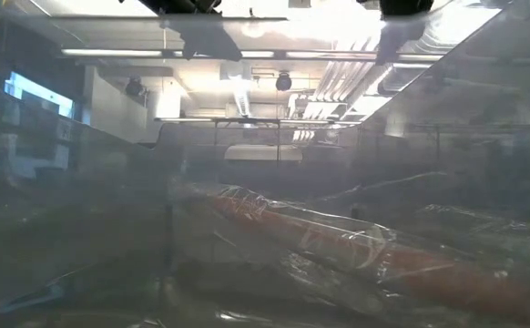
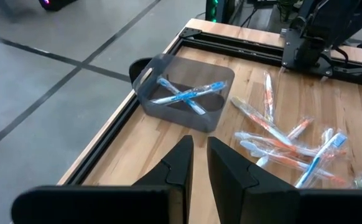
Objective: Pick & Place Toothbrushes
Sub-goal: Put the orange toothbrush into the bottom black bin
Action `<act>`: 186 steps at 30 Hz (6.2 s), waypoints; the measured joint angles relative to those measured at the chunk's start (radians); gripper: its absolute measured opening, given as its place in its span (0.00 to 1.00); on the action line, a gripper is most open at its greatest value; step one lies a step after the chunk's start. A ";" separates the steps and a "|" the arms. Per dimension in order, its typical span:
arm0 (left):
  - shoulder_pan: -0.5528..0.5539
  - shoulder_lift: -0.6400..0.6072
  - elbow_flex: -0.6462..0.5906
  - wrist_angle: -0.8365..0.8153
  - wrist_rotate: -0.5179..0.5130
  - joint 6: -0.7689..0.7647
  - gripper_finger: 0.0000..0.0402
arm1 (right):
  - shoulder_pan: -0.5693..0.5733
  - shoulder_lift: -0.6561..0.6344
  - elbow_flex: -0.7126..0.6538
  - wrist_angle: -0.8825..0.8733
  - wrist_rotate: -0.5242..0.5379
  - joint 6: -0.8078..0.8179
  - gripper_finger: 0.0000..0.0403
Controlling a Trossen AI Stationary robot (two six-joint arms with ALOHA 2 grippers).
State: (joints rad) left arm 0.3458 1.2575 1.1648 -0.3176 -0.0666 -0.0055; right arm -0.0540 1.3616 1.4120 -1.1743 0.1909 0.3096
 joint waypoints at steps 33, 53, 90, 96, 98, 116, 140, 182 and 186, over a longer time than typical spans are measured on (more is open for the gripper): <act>0.000 0.000 0.000 -0.061 0.000 0.000 0.10 | -0.123 0.076 -0.067 -0.016 -0.194 -0.294 0.01; 0.000 0.000 0.000 -0.075 -0.001 0.000 0.10 | -0.191 -0.044 -0.516 0.418 -0.251 -0.296 0.05; 0.001 0.000 0.000 -0.075 -0.001 0.000 0.10 | -0.116 0.283 -0.515 0.552 -0.140 -0.490 0.20; 0.001 0.001 0.000 -0.076 -0.001 0.000 0.10 | -0.116 0.261 -0.498 0.497 -0.112 -0.491 0.05; 0.001 0.001 0.000 -0.076 -0.001 0.000 0.10 | -0.109 0.244 -0.481 0.479 -0.071 -0.490 0.05; 0.001 0.001 0.000 -0.075 -0.002 0.001 0.10 | -0.112 -0.082 -0.313 0.656 -0.018 -0.305 0.06; 0.001 0.001 0.000 -0.076 -0.008 0.001 0.10 | -0.118 -0.156 -0.313 0.949 0.098 -0.224 0.06; -0.006 0.197 0.000 0.418 0.443 0.025 0.37 | -0.109 -0.113 -0.314 1.190 -0.065 -0.123 0.06; -0.008 0.201 0.000 0.442 0.458 0.020 0.37 | -0.109 -0.080 -0.314 1.228 -0.072 -0.125 0.06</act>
State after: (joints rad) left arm 0.3382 1.4586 1.1645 0.1246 0.3912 0.0143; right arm -0.1635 1.2816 1.0981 0.0540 0.1194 0.1850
